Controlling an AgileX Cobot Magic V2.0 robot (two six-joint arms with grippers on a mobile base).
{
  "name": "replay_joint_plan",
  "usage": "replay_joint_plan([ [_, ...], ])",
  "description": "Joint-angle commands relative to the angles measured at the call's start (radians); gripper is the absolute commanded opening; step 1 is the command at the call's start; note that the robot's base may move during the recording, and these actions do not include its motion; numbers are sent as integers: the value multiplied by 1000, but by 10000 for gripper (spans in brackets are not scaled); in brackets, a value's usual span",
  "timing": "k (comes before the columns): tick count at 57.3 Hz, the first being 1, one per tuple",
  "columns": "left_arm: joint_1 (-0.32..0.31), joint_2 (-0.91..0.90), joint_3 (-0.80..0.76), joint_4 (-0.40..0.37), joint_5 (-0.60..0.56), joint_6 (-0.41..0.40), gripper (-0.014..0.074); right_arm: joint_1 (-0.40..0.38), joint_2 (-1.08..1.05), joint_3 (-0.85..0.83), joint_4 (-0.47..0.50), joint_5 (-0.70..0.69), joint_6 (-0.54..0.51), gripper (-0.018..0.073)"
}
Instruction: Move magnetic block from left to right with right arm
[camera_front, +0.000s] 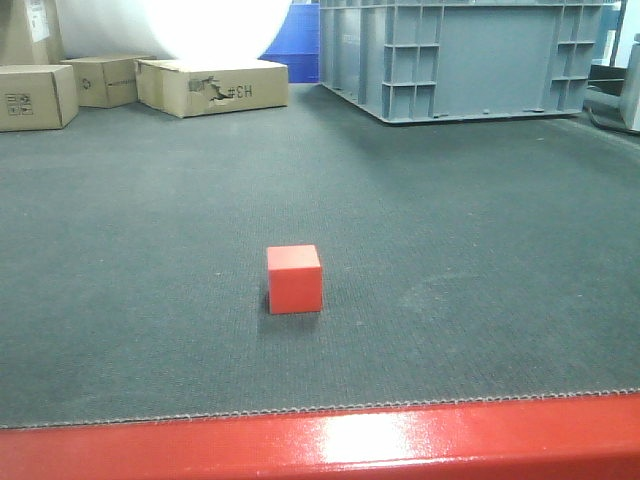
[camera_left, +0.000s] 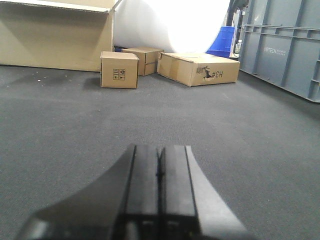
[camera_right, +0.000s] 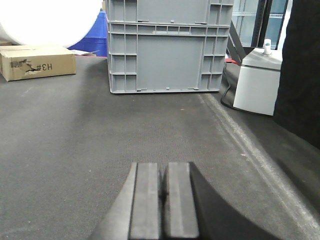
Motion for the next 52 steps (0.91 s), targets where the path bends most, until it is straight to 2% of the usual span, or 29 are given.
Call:
replay_joint_plan([
  [1,-8,-8,8,-5,-86,0,-126,-6,11,-26,-10,-80,-13,32],
  [21,-8,-8,8,-5,-86,0,-126,-5,-35,144,-5,-264,-13,31],
  [30,-8,-8,8,-5,-86,0,-126,-5,-167,236,12,-261,-13,31],
  [33,-8,-8,8,-5,-86,0,-126,-5,-211,235,11,-204,-13,31],
  [52,-8,-8,8,-5,-86,0,-126,19,-208,236,11,-192,-13,31],
])
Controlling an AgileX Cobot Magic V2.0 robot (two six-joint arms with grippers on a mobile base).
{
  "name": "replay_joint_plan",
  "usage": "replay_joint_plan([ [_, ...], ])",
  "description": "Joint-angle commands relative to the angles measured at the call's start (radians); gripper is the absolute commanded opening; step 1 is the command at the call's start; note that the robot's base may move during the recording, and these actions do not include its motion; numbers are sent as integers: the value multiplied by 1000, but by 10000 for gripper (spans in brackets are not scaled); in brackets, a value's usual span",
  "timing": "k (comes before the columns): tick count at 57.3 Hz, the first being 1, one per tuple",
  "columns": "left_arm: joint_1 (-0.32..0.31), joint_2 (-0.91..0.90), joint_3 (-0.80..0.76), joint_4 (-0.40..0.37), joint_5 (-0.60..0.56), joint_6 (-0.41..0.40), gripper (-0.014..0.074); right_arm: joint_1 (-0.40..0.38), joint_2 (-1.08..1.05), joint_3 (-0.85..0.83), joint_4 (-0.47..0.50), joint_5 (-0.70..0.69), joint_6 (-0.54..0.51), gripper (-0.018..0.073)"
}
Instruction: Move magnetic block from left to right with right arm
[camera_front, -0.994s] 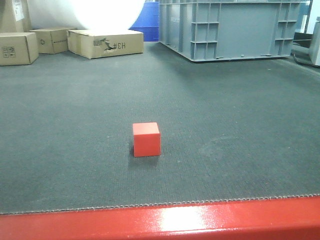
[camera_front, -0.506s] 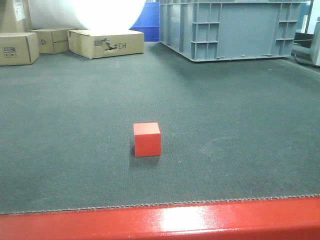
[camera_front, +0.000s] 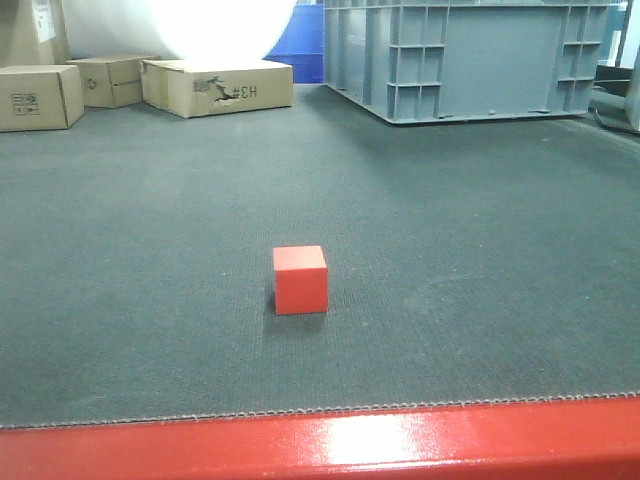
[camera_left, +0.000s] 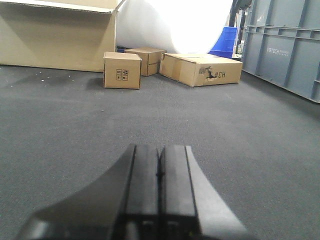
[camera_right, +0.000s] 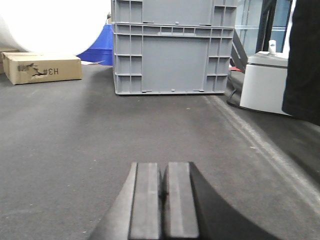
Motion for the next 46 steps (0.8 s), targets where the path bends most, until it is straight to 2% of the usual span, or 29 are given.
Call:
replay_joint_plan([
  [1,-8,-8,8,-5,-86,0,-126,14,-21,3,2,-78,-13,31],
  [46,-8,-8,8,-5,-86,0,-126,20,-21,2,2,-78,-13,31],
])
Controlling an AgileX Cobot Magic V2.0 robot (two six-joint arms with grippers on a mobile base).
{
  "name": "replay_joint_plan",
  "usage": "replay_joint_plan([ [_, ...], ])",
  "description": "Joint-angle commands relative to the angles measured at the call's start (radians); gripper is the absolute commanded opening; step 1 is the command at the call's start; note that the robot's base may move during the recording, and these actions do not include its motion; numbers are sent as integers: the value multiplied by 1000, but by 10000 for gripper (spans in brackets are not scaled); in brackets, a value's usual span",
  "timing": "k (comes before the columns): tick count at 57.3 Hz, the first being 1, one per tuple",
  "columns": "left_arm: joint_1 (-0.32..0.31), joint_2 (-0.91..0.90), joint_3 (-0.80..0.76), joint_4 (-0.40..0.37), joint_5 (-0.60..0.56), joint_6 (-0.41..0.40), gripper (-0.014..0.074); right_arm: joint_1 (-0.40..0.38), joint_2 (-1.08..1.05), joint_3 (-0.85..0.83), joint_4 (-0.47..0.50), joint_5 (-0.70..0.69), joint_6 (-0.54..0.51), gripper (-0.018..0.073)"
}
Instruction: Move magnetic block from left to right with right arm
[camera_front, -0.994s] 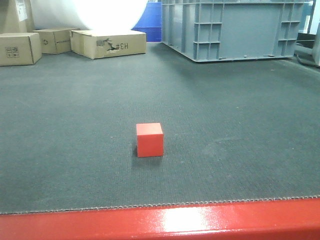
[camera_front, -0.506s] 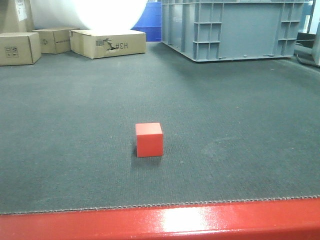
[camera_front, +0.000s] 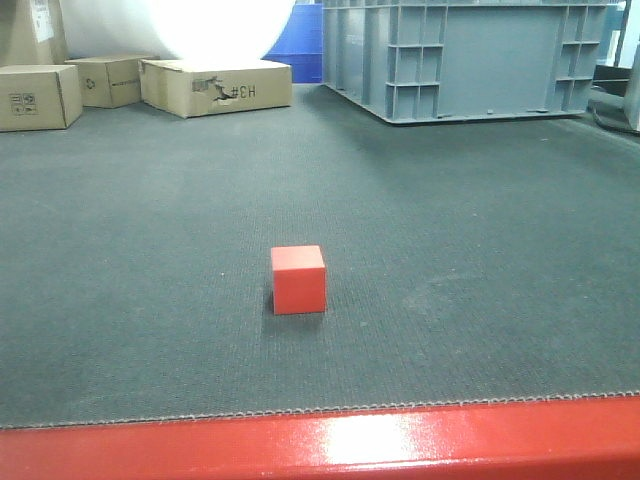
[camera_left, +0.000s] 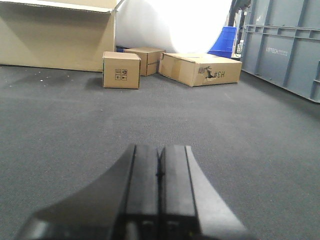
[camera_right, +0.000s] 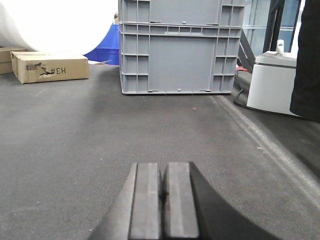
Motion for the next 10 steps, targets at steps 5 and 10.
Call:
replay_joint_plan([
  [5,-8,-8,8,-5,-86,0,-126,1,-21,2,2,-78,-13,31],
  [10,-8,-8,8,-5,-86,0,-126,1,-21,2,2,-78,-13,31],
])
